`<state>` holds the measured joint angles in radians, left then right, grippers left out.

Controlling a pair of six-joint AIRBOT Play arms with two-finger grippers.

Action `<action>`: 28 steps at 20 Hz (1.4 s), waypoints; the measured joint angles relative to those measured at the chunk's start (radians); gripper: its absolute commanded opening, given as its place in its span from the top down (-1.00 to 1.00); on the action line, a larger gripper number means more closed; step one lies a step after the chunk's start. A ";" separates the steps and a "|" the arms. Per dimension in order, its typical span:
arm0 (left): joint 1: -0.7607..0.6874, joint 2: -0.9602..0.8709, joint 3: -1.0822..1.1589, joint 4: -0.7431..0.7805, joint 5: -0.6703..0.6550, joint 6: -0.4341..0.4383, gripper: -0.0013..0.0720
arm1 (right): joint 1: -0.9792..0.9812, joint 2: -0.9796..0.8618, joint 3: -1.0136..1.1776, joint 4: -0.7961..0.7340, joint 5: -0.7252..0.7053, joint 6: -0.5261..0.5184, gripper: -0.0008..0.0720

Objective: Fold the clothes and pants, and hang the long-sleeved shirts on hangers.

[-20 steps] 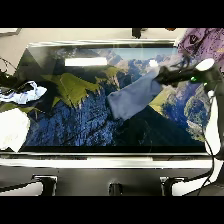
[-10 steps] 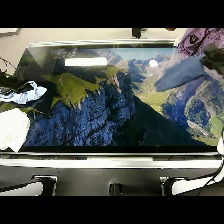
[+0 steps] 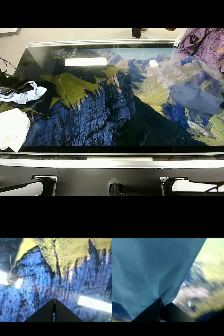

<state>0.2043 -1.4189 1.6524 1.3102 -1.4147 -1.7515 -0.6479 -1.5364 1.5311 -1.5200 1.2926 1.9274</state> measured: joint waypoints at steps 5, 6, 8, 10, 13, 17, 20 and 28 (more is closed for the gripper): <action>-0.003 0.000 0.000 0.000 0.000 0.000 0.92 | -0.036 0.183 -0.335 -0.072 -0.030 0.077 0.90; -0.004 0.000 0.000 0.000 0.000 0.000 0.92 | -0.039 0.216 -0.390 -0.090 -0.035 0.094 0.90; -0.008 0.000 0.000 0.000 0.000 0.000 0.92 | -0.042 0.269 -0.478 -0.127 -0.040 0.124 0.90; -0.014 0.000 0.000 0.000 0.000 0.000 0.92 | -0.043 0.305 -0.543 -0.164 -0.041 0.142 0.90; -0.024 0.000 0.000 0.000 0.000 0.000 0.92 | -0.044 0.340 -0.610 -0.223 -0.004 0.181 0.90; -0.038 0.000 0.000 0.000 0.000 0.000 0.92 | -0.044 0.365 -0.652 -0.268 0.044 0.222 0.90; -0.047 0.000 0.000 0.000 0.000 0.000 0.92 | -0.044 0.373 -0.666 -0.290 0.076 0.240 0.90; -0.051 0.000 0.000 0.000 0.000 0.000 0.92 | -0.044 0.381 -0.673 -0.380 0.147 0.218 0.02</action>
<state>0.1528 -1.4189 1.6524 1.3102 -1.4147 -1.7515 -0.6922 -1.1553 0.8585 -1.8996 1.4395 2.1452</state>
